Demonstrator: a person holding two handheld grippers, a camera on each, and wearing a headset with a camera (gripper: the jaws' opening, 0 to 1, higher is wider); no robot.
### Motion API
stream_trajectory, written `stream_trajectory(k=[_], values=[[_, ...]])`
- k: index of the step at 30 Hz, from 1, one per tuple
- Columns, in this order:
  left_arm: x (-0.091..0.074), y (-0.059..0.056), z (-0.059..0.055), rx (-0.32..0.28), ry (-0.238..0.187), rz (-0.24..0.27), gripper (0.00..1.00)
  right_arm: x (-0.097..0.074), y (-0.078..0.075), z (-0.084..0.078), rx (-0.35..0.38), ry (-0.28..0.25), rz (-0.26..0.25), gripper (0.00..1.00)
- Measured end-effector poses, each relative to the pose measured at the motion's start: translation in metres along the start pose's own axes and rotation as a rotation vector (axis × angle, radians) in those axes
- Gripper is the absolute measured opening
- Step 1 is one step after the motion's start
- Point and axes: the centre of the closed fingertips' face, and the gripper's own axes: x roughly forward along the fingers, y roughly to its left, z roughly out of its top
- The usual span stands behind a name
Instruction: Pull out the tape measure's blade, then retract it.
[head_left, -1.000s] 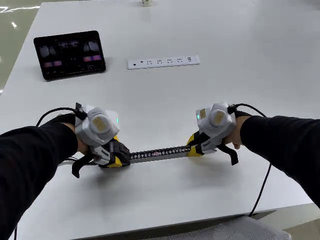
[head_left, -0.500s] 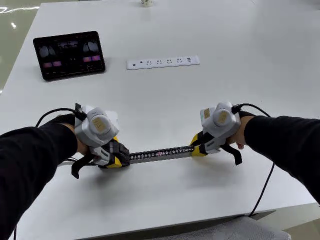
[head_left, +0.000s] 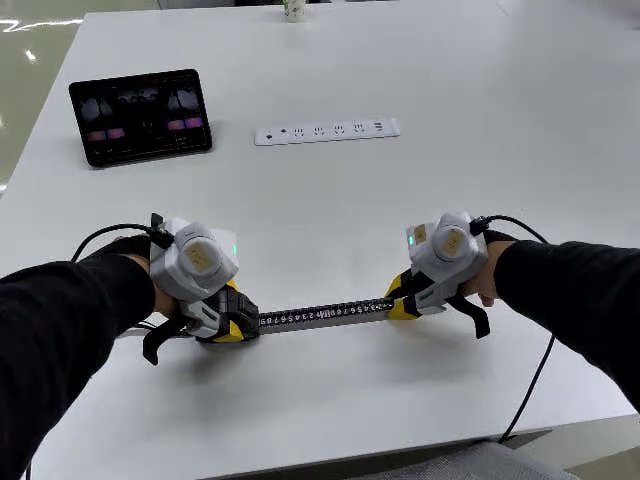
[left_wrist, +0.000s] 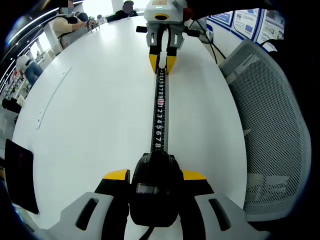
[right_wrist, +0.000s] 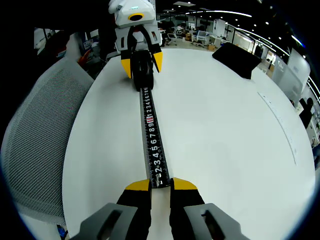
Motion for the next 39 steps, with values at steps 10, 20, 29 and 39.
stream_trajectory(k=[10,20,29,39], values=[[0.001,0.0,-0.001,-0.002,-0.001,-0.003,0.32,-0.003,-0.001,-0.005,0.003,0.002,-0.005,0.1],[0.001,0.0,-0.001,-0.003,-0.001,-0.003,0.32,-0.006,-0.002,-0.01,0.004,0.011,-0.01,0.1],[0.001,0.0,-0.001,-0.002,-0.002,-0.003,0.32,-0.008,-0.002,-0.013,0.007,0.013,-0.012,0.1],[0.001,0.001,-0.001,-0.003,-0.005,-0.003,0.32,-0.011,-0.002,-0.017,0.012,0.015,-0.012,0.1]])
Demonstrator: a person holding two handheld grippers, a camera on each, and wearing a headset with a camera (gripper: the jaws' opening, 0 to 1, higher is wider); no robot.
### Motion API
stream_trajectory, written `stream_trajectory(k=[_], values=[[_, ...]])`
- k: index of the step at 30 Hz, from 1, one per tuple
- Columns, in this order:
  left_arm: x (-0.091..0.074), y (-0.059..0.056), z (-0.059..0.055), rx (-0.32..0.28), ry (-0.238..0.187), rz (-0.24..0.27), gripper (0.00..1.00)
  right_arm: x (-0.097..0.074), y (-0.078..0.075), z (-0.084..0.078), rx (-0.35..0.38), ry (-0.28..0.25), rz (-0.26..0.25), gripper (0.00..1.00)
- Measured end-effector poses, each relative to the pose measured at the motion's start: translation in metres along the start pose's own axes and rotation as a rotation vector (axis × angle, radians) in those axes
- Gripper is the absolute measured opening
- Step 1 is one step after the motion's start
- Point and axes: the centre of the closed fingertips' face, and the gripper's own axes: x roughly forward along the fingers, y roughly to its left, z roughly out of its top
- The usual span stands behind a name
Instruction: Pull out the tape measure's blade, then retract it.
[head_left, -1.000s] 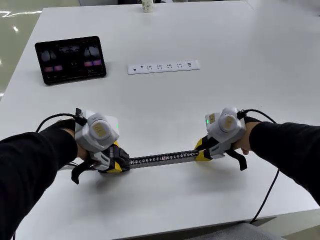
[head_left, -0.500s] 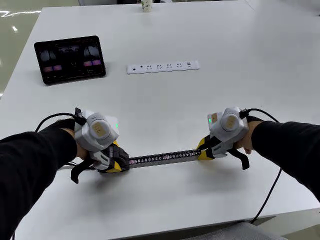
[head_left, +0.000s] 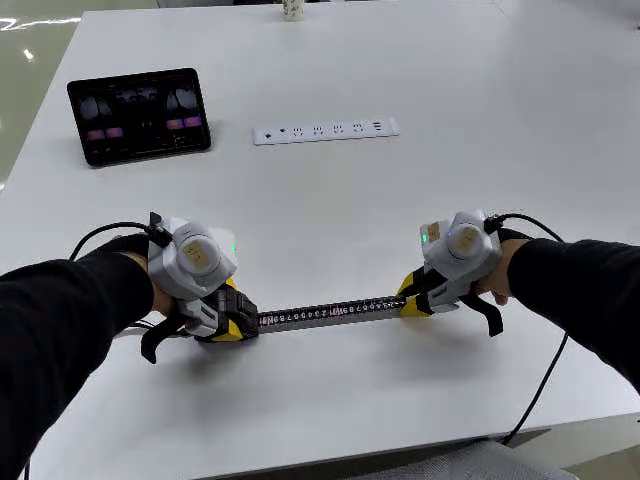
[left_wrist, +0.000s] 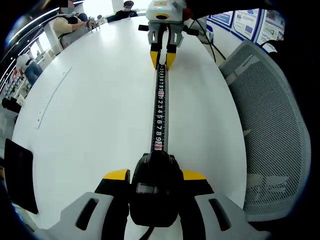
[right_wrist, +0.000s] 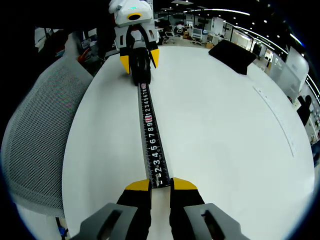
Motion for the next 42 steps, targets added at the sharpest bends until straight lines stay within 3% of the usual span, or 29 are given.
stream_trajectory(k=[42], values=[[-0.003,-0.005,0.003,-0.001,0.005,0.007,0.32,-0.01,0.0,-0.014,0.019,0.002,-0.004,0.1]])
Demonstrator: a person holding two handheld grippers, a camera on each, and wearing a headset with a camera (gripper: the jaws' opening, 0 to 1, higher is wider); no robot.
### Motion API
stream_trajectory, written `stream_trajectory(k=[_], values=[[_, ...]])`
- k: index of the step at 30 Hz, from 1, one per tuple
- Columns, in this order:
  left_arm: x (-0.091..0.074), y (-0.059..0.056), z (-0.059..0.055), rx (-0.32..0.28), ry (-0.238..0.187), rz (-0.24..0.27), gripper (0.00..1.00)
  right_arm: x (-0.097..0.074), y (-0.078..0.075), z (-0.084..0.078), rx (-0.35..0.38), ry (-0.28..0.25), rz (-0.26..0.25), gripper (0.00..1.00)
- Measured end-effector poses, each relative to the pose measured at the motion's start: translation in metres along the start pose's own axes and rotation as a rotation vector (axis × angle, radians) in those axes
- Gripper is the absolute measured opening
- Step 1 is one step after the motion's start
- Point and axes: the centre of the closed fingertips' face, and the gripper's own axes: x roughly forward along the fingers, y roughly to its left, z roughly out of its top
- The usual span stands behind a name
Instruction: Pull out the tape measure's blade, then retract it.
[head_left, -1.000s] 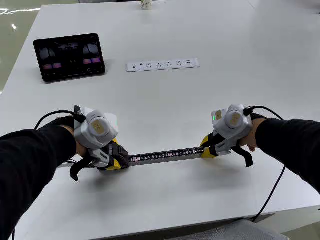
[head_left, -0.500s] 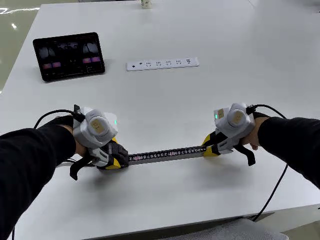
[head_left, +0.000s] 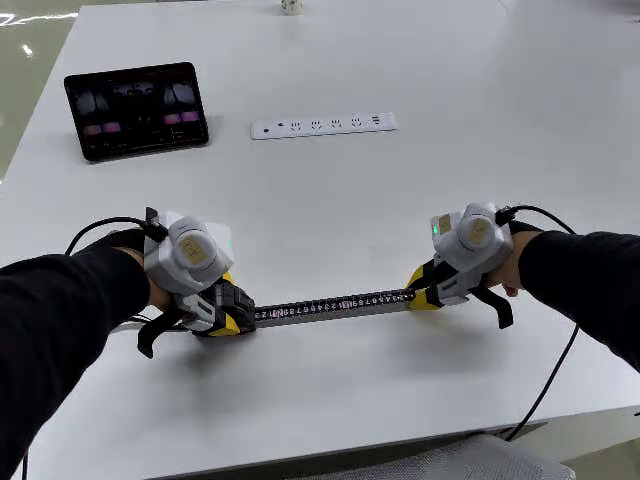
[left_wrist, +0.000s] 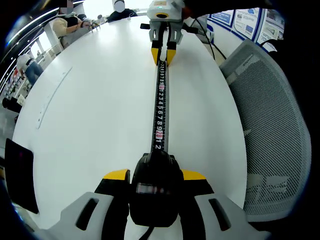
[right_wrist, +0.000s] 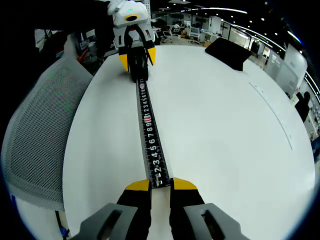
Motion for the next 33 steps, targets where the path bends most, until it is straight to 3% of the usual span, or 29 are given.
stream_trajectory(k=[13,20,33], values=[[0.0001,0.0008,0.0002,-0.012,-0.004,0.004,0.32,-0.0002,-0.0003,0.0002,-0.005,0.012,0.0,0.1],[0.0,0.0019,0.0017,-0.029,-0.031,0.0,0.33,-0.0002,0.0011,0.0015,-0.031,0.055,0.0,0.11],[0.0013,0.0032,0.0003,-0.014,-0.001,0.016,0.33,0.0038,-0.0049,0.0015,0.012,0.137,0.003,0.12]])
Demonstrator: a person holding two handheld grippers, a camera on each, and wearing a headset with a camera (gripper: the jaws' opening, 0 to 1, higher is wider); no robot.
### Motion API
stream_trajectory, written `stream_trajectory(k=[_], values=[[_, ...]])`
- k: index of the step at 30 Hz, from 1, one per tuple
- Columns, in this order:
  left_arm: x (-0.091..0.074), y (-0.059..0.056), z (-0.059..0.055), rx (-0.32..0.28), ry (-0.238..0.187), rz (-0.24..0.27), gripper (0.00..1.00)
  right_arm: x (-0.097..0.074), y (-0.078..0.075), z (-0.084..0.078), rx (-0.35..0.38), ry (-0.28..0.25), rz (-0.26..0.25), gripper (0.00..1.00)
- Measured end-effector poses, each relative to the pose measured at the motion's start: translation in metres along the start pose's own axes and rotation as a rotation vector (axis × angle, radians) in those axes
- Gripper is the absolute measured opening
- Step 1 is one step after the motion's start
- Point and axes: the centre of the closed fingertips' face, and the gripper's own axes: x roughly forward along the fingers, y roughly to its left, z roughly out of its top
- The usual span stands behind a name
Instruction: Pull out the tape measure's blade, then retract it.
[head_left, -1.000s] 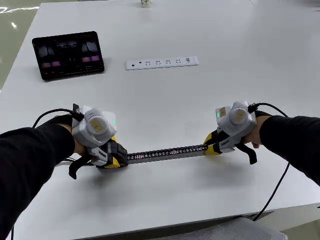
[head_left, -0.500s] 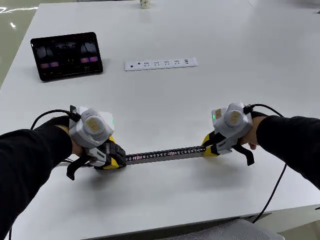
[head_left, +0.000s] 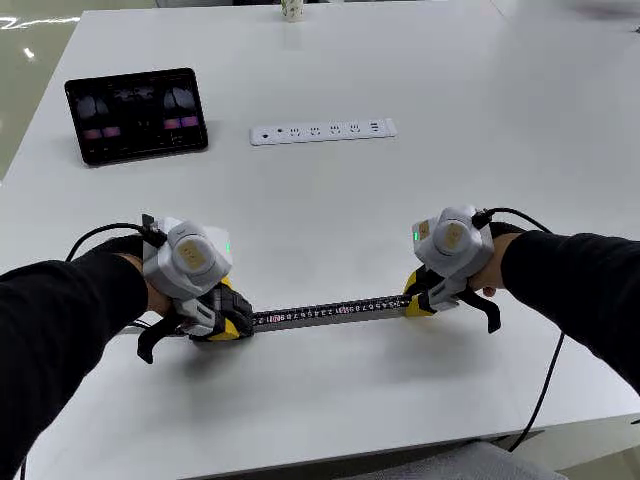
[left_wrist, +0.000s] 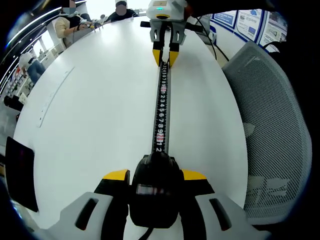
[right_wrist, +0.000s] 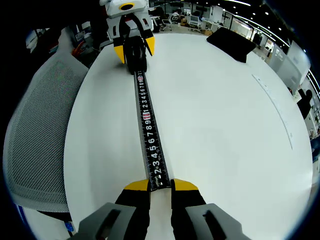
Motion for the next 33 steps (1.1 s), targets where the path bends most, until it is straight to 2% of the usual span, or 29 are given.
stream_trajectory(k=[5,9,12,14,18,20,25,30,33], values=[[0.0,0.003,-0.001,-0.009,-0.002,-0.006,0.33,0.001,0.001,-0.001,-0.046,0.032,-0.016,0.12],[0.0,0.002,-0.001,-0.001,-0.002,0.004,0.33,0.001,0.0,-0.001,-0.009,0.025,-0.015,0.13],[0.0,0.002,-0.001,-0.005,-0.004,0.008,0.33,0.001,0.001,-0.002,-0.035,0.031,-0.019,0.13],[-0.001,0.003,0.0,-0.038,-0.013,0.015,0.33,0.001,0.0,-0.001,-0.022,0.031,-0.026,0.13],[-0.002,0.001,0.001,-0.036,-0.017,0.017,0.34,0.001,0.001,-0.001,-0.014,0.027,-0.027,0.14],[-0.002,0.0,0.002,-0.033,-0.019,0.016,0.34,0.002,0.004,-0.002,-0.049,0.038,-0.027,0.15],[-0.007,0.001,0.002,-0.048,-0.017,0.025,0.34,0.001,0.004,-0.002,-0.073,0.049,-0.034,0.16],[-0.013,-0.001,-0.001,-0.052,-0.015,0.026,0.37,0.0,0.007,-0.003,-0.075,0.047,-0.029,0.2],[-0.016,-0.001,-0.003,-0.083,-0.032,0.021,0.42,-0.002,0.009,-0.003,-0.078,0.047,-0.032,0.21]])
